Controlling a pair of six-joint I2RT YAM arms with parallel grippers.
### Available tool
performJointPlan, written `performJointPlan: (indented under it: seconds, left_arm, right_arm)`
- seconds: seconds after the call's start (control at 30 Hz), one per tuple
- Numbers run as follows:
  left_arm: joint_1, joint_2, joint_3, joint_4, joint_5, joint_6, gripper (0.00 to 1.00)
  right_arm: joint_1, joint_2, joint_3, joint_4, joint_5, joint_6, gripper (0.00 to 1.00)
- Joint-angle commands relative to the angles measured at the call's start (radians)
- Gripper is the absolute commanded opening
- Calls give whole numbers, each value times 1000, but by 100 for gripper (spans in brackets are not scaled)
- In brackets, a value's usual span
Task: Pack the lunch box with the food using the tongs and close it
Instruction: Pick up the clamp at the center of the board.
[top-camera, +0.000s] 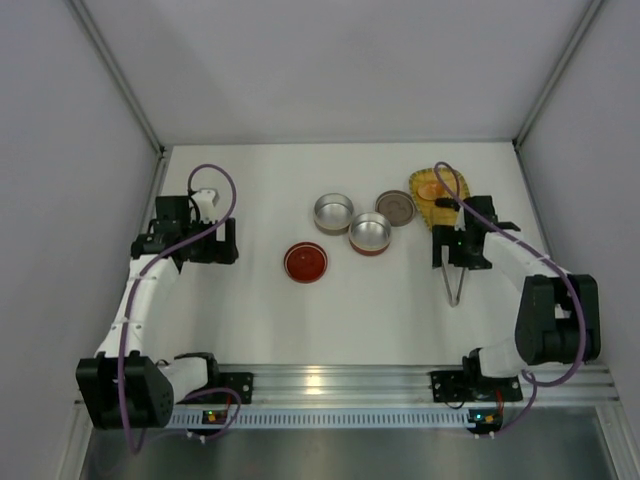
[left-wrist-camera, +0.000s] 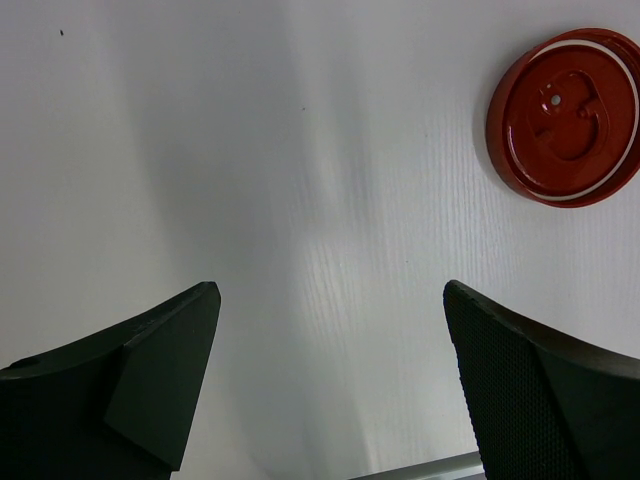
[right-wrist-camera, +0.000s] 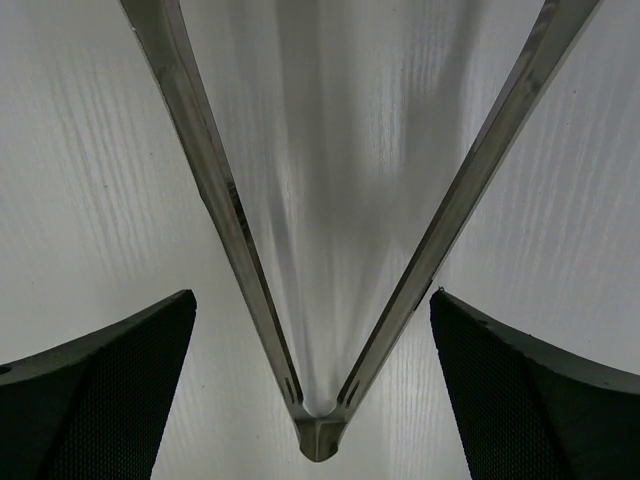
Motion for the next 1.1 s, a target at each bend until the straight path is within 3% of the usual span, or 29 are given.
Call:
performJointPlan:
  seconds: [0.0,0.3,0.53,0.7,0.83,1.07]
  left_arm:
    - [-3,16,47,40,14,-4,98]
    - [-2,17,33,54,17,-3,98]
    - [-3,25,39,57,19,-7,98]
    - [-3,19,42,46,11,2,98]
    - [-2,-1,38,48,16,-1,98]
    - [-2,-9,41,43,25,-4,98]
  right_arm:
    - [-18,37,-8,113,19,35,99]
    - [-17,122,-11,163,74,49,97]
    - [-18,177,15,125,62,47,78]
    - [-51,105,1,101,33,27,69]
    - [-81,1,10,58,-22,12,53]
    - [-130,-85,110,-54,-81,-65,52]
